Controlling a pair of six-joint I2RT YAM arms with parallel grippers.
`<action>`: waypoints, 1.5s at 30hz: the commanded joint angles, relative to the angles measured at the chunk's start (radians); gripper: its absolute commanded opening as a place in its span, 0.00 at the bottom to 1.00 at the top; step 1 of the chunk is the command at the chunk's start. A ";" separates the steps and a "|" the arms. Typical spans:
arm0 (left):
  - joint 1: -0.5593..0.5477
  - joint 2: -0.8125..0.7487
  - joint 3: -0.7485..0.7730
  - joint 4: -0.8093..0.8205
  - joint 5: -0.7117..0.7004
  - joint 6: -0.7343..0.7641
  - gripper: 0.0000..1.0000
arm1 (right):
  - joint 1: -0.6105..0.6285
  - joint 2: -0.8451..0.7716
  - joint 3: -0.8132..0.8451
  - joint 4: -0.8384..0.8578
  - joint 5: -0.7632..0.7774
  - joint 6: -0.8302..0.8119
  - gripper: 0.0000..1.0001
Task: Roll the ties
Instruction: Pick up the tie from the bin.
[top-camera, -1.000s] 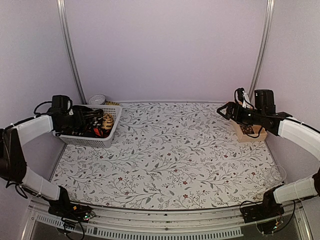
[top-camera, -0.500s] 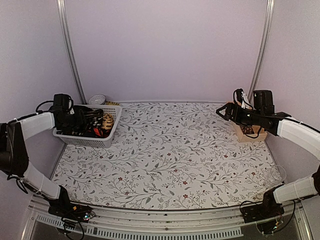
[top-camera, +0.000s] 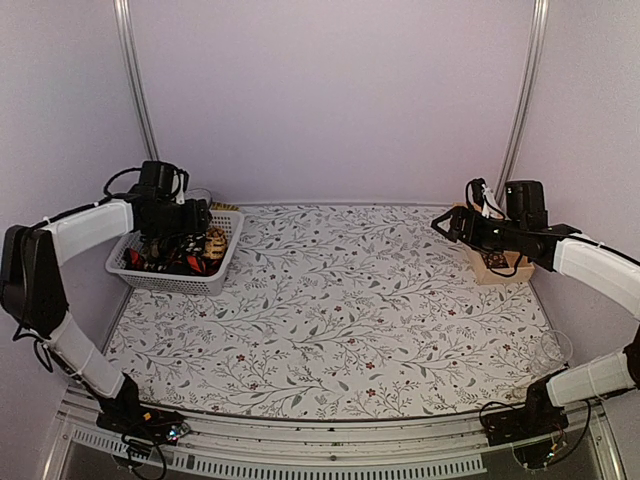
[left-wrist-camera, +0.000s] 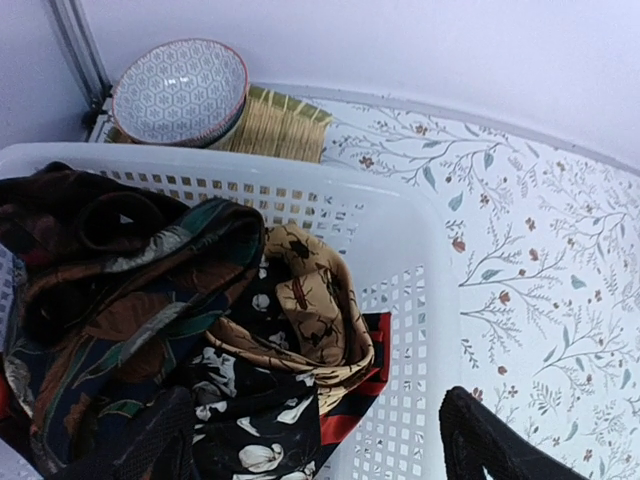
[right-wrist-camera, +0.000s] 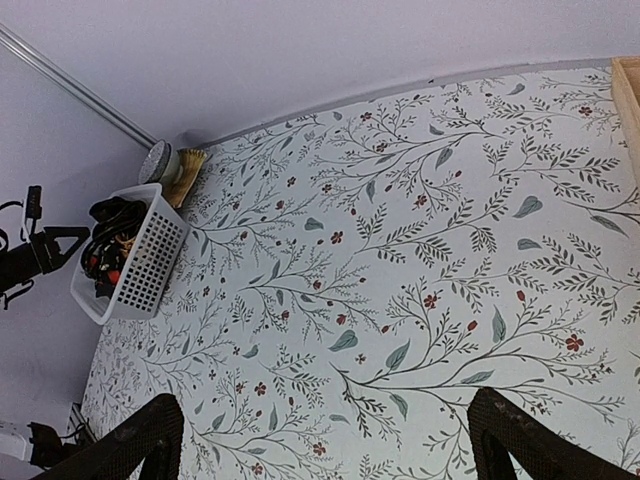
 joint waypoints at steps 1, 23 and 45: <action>-0.055 0.072 0.049 -0.071 -0.042 0.065 0.83 | 0.007 0.019 -0.003 0.007 -0.005 -0.011 1.00; -0.125 0.160 0.038 -0.163 -0.361 0.079 0.41 | 0.016 0.015 0.014 -0.006 -0.020 -0.012 1.00; -0.129 -0.094 0.436 -0.060 -0.129 0.172 0.00 | 0.019 0.000 0.023 -0.012 -0.016 -0.014 1.00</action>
